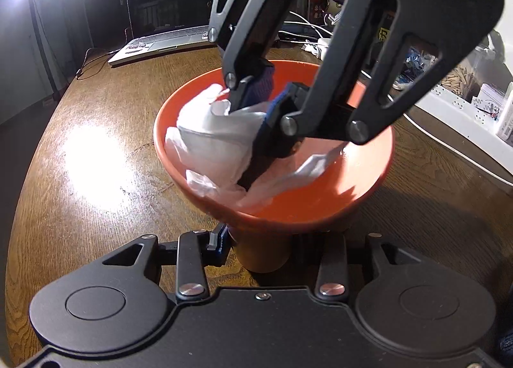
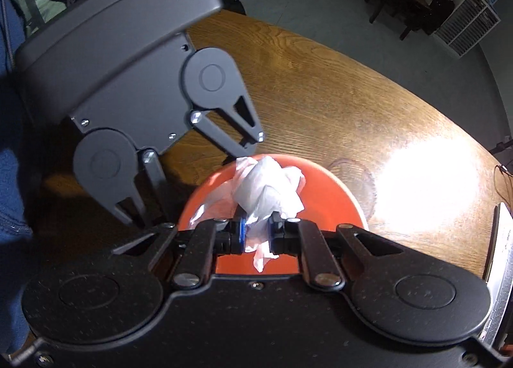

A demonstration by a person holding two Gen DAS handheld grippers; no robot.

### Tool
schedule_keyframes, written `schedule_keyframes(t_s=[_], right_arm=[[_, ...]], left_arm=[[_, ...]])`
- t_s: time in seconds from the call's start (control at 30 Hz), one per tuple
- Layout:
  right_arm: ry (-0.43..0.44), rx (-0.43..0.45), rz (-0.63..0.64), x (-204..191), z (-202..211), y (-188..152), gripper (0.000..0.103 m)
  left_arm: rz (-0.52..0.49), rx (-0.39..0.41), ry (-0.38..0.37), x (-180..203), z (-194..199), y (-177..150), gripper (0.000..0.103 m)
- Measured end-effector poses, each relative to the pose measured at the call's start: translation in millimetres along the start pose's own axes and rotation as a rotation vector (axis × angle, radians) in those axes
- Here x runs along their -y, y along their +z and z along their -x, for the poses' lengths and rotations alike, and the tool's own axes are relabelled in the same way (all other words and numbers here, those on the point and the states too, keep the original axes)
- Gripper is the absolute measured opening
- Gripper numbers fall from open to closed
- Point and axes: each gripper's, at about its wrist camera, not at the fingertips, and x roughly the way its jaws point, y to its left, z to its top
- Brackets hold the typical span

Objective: Clean bowl
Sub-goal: 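Wipe the bag around inside the bowl with the right tool, then wipe the bag over the bowl rim with the right tool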

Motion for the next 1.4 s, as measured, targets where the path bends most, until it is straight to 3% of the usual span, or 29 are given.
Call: schedule_keyframes(t_s=[0.27,0.5,0.73,1.03,1.4], right_arm=[[-0.047,-0.050,-0.039,21,11,-27,0.014],[0.020,-0.136,0.003,5,16,-50,0.014],[0.098,-0.061,0.014,-24,17,-38,0.014],[0.027,0.046,0.013,-1,25,-14,0.014],[-0.065,-0.021,-0.022,29,49,-46,0.013]], left_arm=[[-0.005,-0.016,-0.009,-6,-5,5,0.038],[-0.012,-0.019,-0.002,-5,-5,5,0.038],[-0.017,-0.035,-0.012,-6,-6,7,0.038],[-0.009,-0.039,-0.018,-9,-7,7,0.038],[0.000,-0.035,-0.014,-9,-7,6,0.038]])
